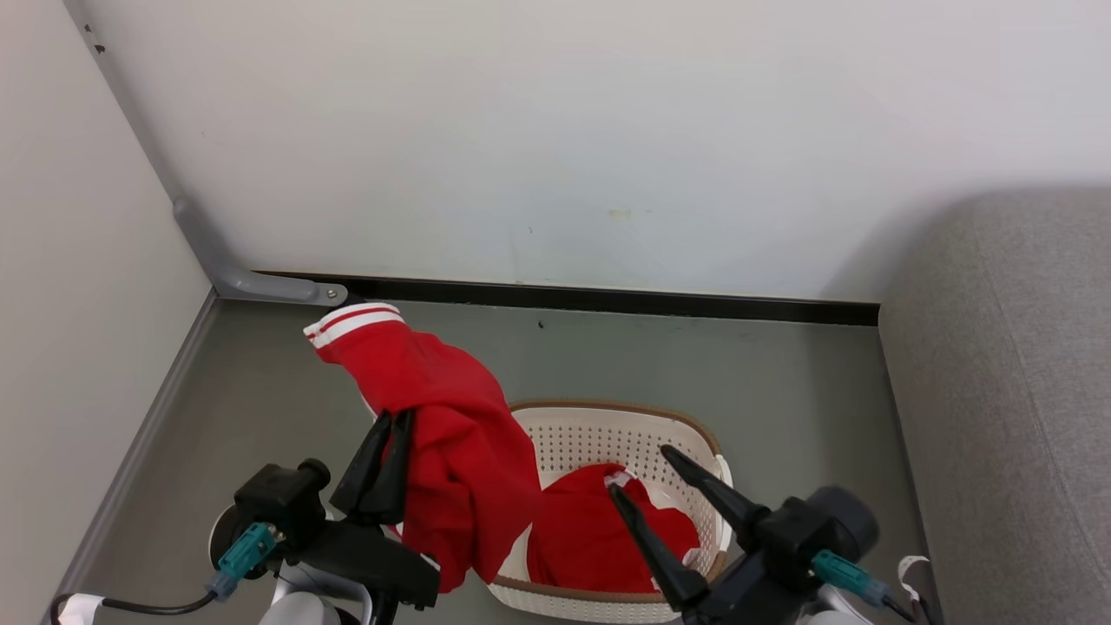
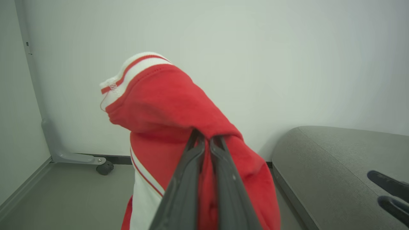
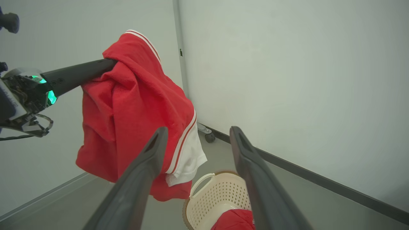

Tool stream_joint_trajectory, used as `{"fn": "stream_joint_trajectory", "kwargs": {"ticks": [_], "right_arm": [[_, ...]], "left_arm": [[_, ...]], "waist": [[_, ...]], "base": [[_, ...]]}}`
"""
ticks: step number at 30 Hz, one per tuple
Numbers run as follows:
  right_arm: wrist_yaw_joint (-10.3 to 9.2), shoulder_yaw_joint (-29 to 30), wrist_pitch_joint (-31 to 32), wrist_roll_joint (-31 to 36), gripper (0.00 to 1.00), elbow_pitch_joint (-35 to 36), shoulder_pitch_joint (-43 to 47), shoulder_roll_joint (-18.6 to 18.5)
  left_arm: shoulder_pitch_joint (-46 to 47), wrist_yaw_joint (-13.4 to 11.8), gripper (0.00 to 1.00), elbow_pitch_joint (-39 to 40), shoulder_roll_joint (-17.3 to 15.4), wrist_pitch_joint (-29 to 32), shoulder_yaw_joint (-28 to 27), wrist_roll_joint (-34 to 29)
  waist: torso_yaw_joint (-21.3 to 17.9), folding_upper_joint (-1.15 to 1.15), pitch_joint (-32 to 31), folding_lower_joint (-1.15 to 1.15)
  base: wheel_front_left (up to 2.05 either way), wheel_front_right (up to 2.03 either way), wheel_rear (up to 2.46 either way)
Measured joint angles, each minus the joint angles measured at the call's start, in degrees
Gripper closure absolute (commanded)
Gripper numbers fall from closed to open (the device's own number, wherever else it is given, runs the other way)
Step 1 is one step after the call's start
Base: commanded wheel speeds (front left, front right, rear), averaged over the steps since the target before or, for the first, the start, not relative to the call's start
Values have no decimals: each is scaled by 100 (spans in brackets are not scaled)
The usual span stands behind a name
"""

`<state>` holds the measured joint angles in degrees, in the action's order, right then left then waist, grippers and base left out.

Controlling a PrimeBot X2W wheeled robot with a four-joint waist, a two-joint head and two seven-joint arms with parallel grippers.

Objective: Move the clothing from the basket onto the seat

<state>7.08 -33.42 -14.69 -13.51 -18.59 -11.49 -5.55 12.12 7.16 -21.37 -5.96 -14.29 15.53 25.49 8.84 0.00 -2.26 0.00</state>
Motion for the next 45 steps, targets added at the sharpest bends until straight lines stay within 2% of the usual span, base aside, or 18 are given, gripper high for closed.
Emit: {"fn": "stream_joint_trajectory", "kwargs": {"ticks": [13,23,32,33,34,35,44,45], "right_arm": [[0,-1321,0,-275,0,-365,-817,174],[0,-1668,0,-583,0,-676,-1181,192],[0,-2015,0,-1109,0,-586,-1500,183],[0,-2046,0,-1161,38,-587,-1517,185],[-2,-2075,0,-1196,61,-590,-1529,183],[-7,-2102,0,-1237,100,-594,-1541,183],[-156,-2058,0,-1570,100,-732,-1614,185],[-158,-2031,0,-1595,100,-742,-1614,187]], "left_arm": [[-33,1,100,453,86,160,241,-3],[-33,1,100,787,107,338,526,-45],[-24,1,100,1071,174,521,933,-43],[-24,1,100,1091,177,548,957,-33],[-24,1,100,1107,182,570,969,-27],[-23,1,100,1123,185,571,976,-25],[-41,-4,100,1199,147,667,903,9],[-62,-10,90,1224,122,666,867,9]], "waist": [[199,0,-1,1],[291,1,15,1],[391,0,40,1],[401,1,44,1],[411,1,47,1],[419,1,51,1],[384,1,89,1],[363,1,93,1]], "base": [[0,0,0],[0,0,0],[0,0,0],[0,0,0],[0,0,0],[0,0,0],[0,0,0],[0,0,0]]}}
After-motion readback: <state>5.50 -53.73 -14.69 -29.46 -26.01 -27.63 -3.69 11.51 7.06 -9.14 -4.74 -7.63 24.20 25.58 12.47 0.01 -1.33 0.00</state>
